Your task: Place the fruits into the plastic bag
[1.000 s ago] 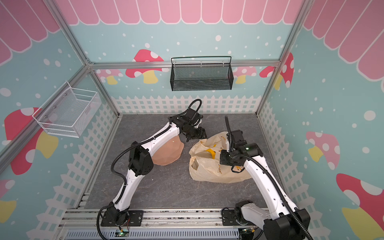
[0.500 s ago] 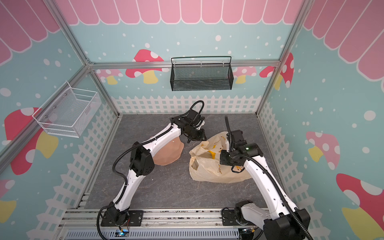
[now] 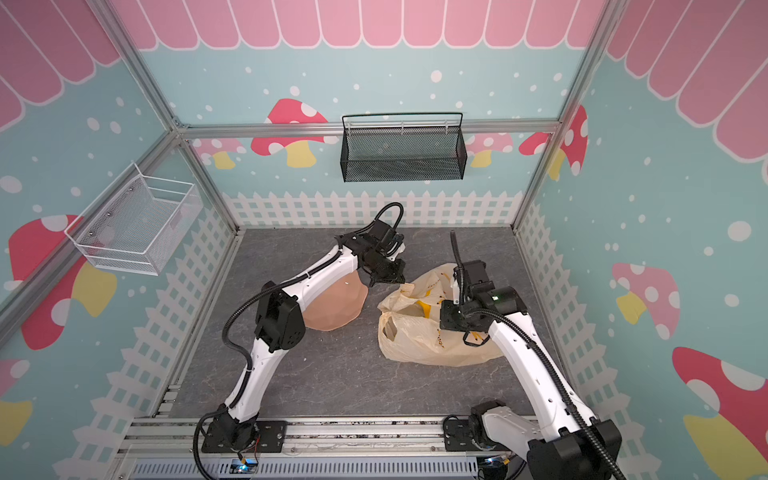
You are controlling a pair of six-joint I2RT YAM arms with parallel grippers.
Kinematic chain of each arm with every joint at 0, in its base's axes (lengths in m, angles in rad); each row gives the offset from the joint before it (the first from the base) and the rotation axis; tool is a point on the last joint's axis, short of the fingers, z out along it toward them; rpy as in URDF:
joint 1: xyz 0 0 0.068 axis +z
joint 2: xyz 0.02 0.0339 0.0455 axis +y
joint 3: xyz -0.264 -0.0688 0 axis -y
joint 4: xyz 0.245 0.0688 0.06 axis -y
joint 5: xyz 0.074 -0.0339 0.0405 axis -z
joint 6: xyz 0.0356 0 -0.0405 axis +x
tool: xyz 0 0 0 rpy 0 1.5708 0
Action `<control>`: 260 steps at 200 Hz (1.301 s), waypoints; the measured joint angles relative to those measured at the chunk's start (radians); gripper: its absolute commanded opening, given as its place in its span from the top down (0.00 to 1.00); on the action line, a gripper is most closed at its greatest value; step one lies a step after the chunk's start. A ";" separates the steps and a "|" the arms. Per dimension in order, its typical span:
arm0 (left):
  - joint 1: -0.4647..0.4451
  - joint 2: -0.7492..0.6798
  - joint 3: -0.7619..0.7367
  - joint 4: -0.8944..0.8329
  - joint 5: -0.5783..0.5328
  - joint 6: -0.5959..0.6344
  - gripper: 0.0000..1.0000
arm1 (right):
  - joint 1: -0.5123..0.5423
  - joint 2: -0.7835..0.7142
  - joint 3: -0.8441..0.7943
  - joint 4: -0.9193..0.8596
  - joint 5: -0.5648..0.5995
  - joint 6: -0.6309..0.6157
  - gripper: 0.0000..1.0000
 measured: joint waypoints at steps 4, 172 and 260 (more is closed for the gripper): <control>-0.001 -0.006 -0.005 0.001 0.000 0.003 0.96 | 0.000 -0.003 0.000 0.000 0.000 -0.002 1.00; 0.076 -0.107 -0.134 0.106 0.203 0.074 0.36 | 0.000 -0.029 0.000 -0.005 -0.010 -0.035 1.00; 0.071 0.008 -0.056 0.067 0.250 0.095 0.39 | 0.000 -0.008 0.006 -0.016 -0.003 -0.057 1.00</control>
